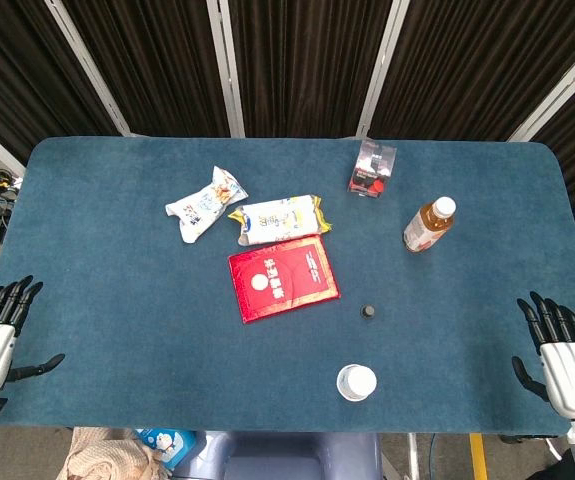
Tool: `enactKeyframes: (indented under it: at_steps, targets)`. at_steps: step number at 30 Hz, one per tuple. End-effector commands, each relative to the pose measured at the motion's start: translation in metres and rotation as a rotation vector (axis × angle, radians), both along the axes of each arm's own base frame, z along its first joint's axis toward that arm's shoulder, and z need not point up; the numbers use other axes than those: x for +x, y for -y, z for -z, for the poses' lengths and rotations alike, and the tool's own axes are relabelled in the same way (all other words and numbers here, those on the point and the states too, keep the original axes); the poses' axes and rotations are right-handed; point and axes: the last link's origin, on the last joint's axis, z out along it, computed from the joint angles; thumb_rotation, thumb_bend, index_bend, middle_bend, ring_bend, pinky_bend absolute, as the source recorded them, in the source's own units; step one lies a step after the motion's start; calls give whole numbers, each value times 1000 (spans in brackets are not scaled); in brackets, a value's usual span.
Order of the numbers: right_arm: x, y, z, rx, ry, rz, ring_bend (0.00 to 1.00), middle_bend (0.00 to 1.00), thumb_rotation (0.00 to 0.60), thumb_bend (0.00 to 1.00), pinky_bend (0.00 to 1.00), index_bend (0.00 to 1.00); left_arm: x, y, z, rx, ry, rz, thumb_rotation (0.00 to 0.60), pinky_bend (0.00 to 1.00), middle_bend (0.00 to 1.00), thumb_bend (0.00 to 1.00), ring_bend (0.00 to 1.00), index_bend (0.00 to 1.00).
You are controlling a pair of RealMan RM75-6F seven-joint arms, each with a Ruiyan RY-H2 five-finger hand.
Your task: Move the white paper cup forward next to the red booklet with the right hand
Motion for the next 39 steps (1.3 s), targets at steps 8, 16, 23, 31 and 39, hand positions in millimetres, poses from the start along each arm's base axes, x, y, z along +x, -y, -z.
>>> enactKeyframes:
  at_steps: [8,16,23,31,39]
  targets:
    - [3,0,1,14,16,-20,0,0,600,390,87,0,0,1,0,0,1,-2,600,18,0,0,0,0]
    - [25,-3,10,185,59,-218,0,0,600,356,87,0,1,-1,0,0,5,-5,600,18,0,0,0,0]
    - [44,3,28,354,71,-404,0,0,600,355,99,0,-2,-2,1,-1,4,-11,600,18,0,0,0,0]
    - [62,5,51,504,67,-508,46,0,600,354,238,0,-1,-1,1,-1,-2,-9,600,18,0,0,0,0]
    - [80,6,81,608,28,-495,67,0,600,355,254,0,-1,-1,1,-2,-7,-13,600,18,0,0,0,0]
